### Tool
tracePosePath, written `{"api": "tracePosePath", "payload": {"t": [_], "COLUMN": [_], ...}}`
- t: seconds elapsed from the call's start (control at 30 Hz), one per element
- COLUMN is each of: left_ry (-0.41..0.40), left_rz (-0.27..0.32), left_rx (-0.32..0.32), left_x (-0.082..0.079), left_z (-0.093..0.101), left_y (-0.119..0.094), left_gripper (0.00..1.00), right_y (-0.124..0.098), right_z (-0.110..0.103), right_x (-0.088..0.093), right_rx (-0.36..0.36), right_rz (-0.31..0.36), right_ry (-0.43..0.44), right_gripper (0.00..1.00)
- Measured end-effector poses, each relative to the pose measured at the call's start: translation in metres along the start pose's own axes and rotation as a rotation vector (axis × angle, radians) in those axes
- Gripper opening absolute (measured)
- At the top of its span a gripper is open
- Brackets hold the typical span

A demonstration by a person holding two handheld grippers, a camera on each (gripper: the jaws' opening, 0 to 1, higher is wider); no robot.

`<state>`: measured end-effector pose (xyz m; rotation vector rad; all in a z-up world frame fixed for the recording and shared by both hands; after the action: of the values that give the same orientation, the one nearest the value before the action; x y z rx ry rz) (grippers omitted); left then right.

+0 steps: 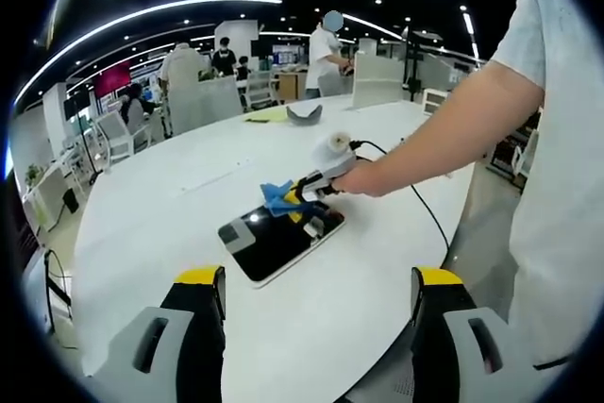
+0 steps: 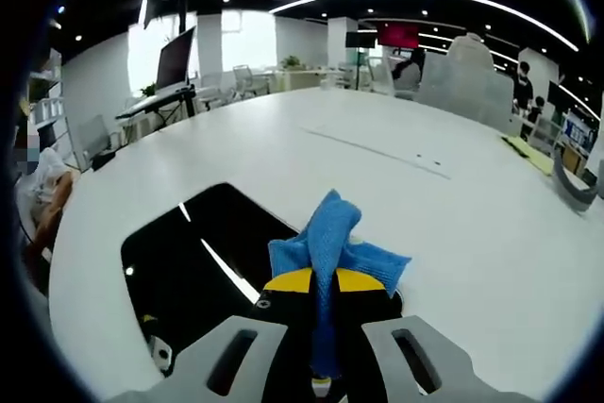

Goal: Wipe the mirror surface with the cleaning cloth until all visible marks leave the cleaned area.

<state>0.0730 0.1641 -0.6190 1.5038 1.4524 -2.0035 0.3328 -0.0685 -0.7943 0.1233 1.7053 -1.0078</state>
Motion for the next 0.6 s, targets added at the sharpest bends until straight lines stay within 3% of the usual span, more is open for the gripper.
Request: {"api": "tracePosePath", "payload": {"t": [0.6], "left_ry": [0.004], "left_rz": [-0.006], "left_rx": [0.001], "left_x": [0.0022], "left_z": [-0.0038], "left_y": [-0.0018], "left_gripper": [0.81], "right_y": [0.0031], "right_z": [-0.0013], "right_x": [-0.0042], "right_rx": [0.009], "right_rz": [-0.018], "right_ry": [0.001], "right_gripper": [0.02]}}
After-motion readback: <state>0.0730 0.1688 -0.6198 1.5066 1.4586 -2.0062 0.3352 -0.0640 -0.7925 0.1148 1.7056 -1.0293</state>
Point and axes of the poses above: the point that each gripper's makers call its tool centre point, and the gripper's own axes: y roughly forward along the fingers, z roughly to its right, x roughly out of its underside, the point moved 9 cm from there along -y, roughly backward along the fingers, and after that the axes turned 6 degrees about -x, right-handed, at the moved point
